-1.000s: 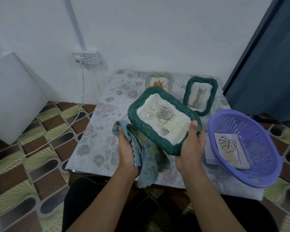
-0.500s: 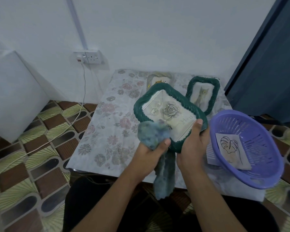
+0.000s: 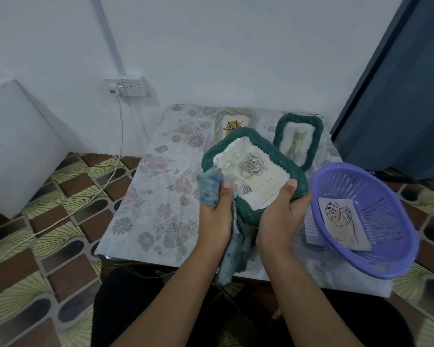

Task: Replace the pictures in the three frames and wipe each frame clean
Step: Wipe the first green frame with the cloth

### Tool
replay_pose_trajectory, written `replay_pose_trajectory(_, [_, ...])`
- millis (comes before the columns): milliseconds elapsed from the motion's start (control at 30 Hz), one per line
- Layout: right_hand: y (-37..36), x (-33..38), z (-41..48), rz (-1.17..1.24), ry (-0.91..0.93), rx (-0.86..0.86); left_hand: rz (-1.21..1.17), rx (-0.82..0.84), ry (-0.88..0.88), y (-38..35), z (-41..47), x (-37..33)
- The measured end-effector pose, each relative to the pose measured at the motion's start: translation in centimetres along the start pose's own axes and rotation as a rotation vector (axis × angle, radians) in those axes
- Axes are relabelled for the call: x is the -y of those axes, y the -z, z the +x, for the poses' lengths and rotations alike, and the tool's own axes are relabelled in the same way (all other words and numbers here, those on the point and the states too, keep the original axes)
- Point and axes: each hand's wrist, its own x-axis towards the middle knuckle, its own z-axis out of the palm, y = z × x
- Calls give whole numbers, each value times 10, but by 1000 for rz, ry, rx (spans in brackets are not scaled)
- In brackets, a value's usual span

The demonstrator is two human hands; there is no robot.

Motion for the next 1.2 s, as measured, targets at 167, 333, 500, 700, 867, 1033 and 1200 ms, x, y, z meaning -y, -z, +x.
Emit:
replay_pose_trajectory(167, [0,-3,8,-57,-20,-53,8,267,91,0,-7,7])
replay_pose_trajectory(333, [1,-5,10,-74,-80,-75,68,298,21,6,-7,12])
replay_pose_trajectory(500, [3,-9,11,12,-134,-40,127,199,-44,8,-7,11])
replay_pose_trajectory(700, [-1,-7,7,109,-193,-37,85,48,28,7,-1,7])
replay_pose_trajectory(867, [-1,-4,16,133,-191,-70,130,67,133,26,6,4])
replay_pose_trajectory(1033, [0,-5,20,138,-188,-69,-78,268,135,37,3,3])
replay_pose_trajectory(1200, [-1,-8,16,143,-181,-53,171,332,93,31,0,15])
